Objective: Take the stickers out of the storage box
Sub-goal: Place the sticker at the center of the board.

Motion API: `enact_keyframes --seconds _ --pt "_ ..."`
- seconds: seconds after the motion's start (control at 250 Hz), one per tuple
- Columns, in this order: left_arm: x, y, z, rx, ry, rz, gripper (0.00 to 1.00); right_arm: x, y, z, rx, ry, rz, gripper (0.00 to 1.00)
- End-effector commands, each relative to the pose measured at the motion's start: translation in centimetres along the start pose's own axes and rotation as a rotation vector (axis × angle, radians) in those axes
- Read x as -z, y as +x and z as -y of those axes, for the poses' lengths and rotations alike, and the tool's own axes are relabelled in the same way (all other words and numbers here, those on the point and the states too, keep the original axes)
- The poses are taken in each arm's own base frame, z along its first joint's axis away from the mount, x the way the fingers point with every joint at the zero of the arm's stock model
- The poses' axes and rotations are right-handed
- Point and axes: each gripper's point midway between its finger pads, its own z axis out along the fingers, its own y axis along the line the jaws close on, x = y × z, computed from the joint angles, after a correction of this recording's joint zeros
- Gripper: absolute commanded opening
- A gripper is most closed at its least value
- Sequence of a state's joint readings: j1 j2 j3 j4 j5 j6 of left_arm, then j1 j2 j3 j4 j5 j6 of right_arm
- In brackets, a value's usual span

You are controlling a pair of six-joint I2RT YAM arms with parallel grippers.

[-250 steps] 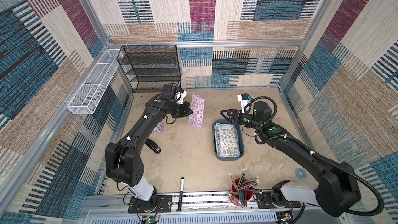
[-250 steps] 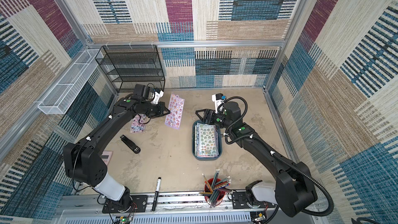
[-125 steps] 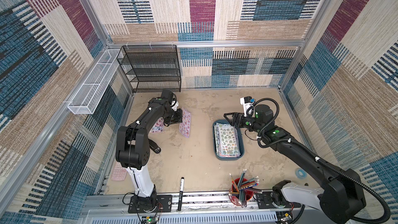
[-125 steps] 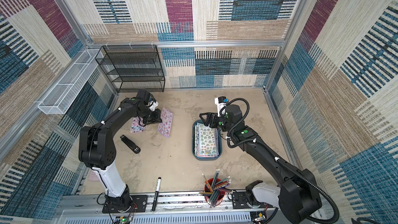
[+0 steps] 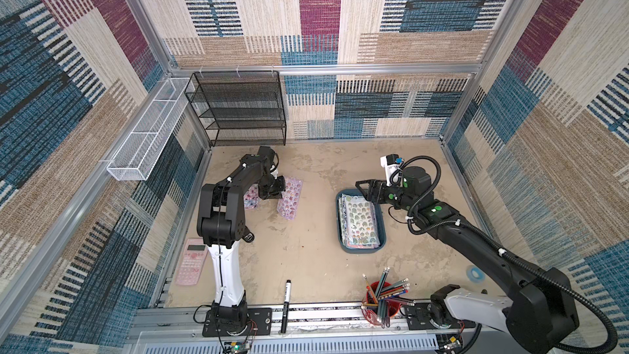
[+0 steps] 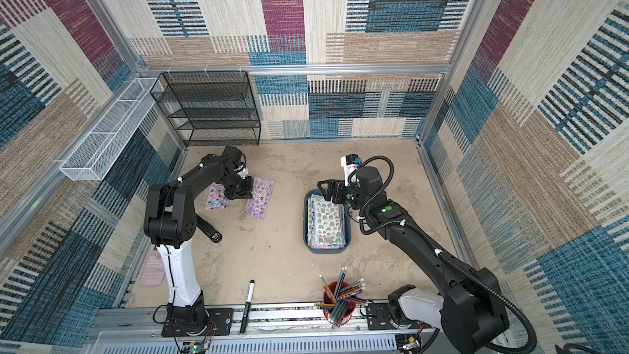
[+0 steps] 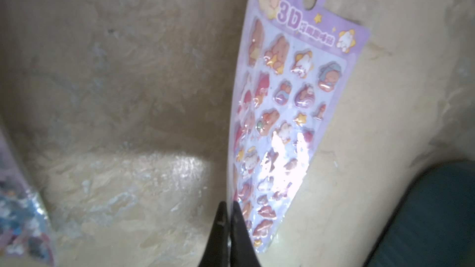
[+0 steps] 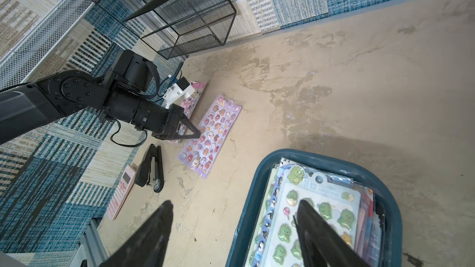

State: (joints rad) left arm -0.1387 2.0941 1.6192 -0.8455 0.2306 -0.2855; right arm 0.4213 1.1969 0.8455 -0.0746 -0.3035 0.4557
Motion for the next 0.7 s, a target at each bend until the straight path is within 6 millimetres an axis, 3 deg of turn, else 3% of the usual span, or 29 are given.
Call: enact_keyframes --seconds 0.0,0.212,0.696 --pt "-0.6 -0.8 -1.3 0.016 -0.053 0.002 0.0 0.0 -0.3 0.2 0.011 0.012 0.016 0.76" --pt "-1.6 -2.7 -2.7 0.073 -0.062 0.01 0.0 -0.1 0.0 0.6 0.01 0.025 0.016 0.77" --pt "-3.6 -3.7 -5.1 0.209 -0.106 0.013 0.0 -0.5 0.6 1.2 -0.001 0.04 0.001 0.78"
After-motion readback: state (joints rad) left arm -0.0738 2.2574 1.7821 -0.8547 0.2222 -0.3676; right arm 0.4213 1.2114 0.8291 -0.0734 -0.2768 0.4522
